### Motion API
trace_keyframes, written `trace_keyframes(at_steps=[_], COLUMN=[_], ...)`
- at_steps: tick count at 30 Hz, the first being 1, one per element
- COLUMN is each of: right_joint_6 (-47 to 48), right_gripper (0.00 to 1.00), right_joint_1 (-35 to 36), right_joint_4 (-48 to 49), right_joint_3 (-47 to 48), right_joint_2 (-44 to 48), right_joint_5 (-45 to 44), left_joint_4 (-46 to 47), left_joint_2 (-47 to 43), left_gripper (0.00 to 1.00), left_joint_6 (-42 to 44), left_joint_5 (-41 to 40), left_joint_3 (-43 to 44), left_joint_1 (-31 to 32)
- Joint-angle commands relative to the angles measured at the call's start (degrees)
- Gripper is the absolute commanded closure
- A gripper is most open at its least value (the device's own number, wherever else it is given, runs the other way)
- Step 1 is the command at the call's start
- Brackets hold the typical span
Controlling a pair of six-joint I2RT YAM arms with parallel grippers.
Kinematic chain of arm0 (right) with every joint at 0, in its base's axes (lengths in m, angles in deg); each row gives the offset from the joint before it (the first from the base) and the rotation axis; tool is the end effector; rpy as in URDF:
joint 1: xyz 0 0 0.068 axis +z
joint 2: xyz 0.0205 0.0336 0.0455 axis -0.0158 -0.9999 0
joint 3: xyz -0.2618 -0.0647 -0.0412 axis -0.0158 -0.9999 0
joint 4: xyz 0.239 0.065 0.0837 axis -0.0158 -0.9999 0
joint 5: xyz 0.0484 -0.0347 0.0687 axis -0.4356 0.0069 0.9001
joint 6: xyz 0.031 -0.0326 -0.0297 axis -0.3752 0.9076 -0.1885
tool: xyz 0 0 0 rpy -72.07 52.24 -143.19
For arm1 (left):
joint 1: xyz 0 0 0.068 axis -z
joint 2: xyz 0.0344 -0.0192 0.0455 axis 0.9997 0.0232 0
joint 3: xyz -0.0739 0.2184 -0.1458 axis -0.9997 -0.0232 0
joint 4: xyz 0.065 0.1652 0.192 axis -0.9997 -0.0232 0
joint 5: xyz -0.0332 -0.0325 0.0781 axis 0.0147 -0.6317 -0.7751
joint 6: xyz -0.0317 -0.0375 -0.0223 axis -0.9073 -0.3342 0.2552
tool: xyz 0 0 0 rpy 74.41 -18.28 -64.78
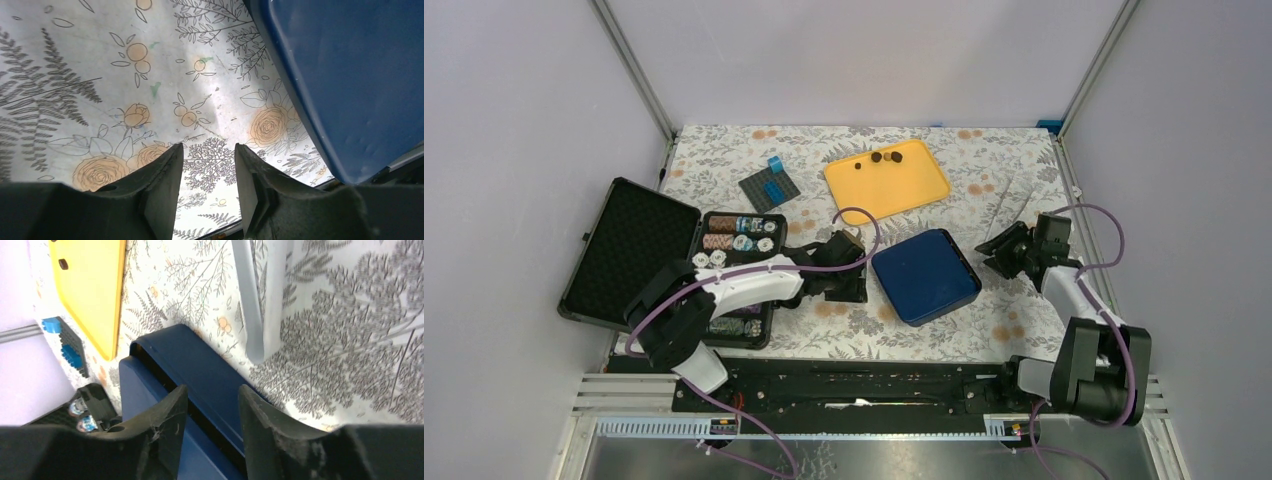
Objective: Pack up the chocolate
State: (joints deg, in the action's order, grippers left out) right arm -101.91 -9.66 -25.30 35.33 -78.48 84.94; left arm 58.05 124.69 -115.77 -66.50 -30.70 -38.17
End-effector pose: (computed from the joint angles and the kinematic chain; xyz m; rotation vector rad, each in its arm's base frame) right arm 0.2356 -0.0313 0.1865 0.8715 2.1897 0.6893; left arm 0.1985 -0.2405 0.1780 0.1616 2.6992 -0.5593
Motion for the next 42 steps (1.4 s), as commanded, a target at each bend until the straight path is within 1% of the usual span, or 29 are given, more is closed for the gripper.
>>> trace_keyframes(at_steps=[1,3,8,11,20,31,33,35,37,42], right_joint_6=[1.9,2.1,2.6,3.2,3.0,-2.8,-3.4,-4.0,-4.3,-4.2], right_gripper=[0.57,0.64,0.67,0.67,0.67,0.68,0.68,0.68,0.68,0.68], right_joint_1=[-0.1,-0.1,0.0,0.2,2.2,9.5,10.3,10.3,11.9,12.0], right_joint_4=[1.6,3.0,4.1,4.2,3.9,4.5,4.5,6.7,7.1,7.1], right_joint_3=[4.7,4.9,4.7,3.7,-1.4,-7.6,-8.2,-9.3,-10.3,-11.6], right_joint_2=[-4.9,-7.1,-11.1,-11.2,-8.4,-0.9,-0.4,0.0,0.5,1.2], right_joint_5=[-1.6,0.1,4.0,4.6,5.8,5.3,5.4,5.5,5.4,4.9], left_joint_4=[-0.5,-0.5,0.6,1.4,2.2,1.2,1.2,1.2,1.2,2.6], left_joint_2=[-4.6,-4.2,-2.3,-0.8,1.3,1.3,0.9,0.7,0.8,1.5], left_gripper=[0.55,0.55,0.55,0.55,0.55,0.55,0.55,0.55,0.55,0.55], left_joint_6=[-0.1,0.0,0.0,0.2,1.5,3.8,3.7,3.7,3.7,4.2], left_joint_5=[-4.1,-4.0,-3.2,-2.7,-2.0,-1.9,-1.9,-1.8,-1.8,0.7], left_joint_3=[0.9,0.9,0.8,1.0,1.8,1.7,1.3,1.2,1.3,2.1], left_joint_1=[-0.5,-0.5,-0.6,-0.8,-2.2,-3.3,-3.3,-3.3,-3.3,-3.3])
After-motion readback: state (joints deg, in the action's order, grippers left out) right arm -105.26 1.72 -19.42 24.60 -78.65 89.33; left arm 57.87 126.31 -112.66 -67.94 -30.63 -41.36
